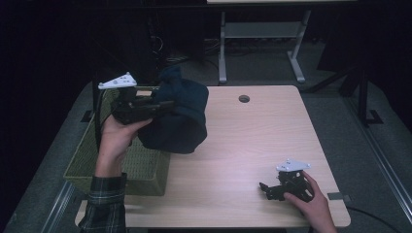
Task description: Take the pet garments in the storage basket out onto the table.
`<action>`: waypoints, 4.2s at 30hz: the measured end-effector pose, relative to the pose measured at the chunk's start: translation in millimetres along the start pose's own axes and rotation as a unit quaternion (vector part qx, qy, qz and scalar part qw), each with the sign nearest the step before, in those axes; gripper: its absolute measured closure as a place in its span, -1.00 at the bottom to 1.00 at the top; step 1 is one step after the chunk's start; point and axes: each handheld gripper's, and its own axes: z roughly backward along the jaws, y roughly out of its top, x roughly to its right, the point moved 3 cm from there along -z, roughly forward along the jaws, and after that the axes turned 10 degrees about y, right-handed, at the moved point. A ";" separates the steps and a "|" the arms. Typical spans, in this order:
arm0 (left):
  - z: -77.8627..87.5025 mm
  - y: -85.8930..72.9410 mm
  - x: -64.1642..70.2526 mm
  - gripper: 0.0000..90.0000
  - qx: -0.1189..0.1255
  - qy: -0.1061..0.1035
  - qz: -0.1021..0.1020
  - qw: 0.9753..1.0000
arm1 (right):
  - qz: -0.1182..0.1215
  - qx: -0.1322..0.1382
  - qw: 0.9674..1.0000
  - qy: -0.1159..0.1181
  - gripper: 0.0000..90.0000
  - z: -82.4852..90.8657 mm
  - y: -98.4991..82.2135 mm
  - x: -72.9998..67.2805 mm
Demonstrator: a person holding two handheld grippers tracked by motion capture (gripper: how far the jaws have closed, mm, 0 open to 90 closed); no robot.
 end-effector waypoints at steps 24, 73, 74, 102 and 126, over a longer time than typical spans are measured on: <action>-74.1 -9.6 46.9 0.45 -0.045 -0.037 -0.033 0.998 | 0.002 0.000 1.000 -0.001 -1.00 0.1 0.1 0.2; -241.8 -119.2 91.5 0.44 -0.237 -0.038 -0.089 0.967 | 0.000 -0.001 1.000 0.000 -1.00 0.0 -0.2 0.0; -244.0 -120.7 92.5 0.44 -0.239 -0.036 -0.088 0.966 | 0.000 -0.002 1.000 0.000 -1.00 0.2 -0.2 -0.1; -245.5 -117.7 91.8 -0.45 -0.239 -0.019 -0.110 0.964 | 0.000 -0.001 1.000 0.000 -1.00 0.2 -0.3 -0.2; -207.7 -93.2 105.4 -0.68 -0.209 -0.009 -0.130 0.969 | 0.002 -0.002 1.000 0.000 -1.00 0.4 -0.5 0.0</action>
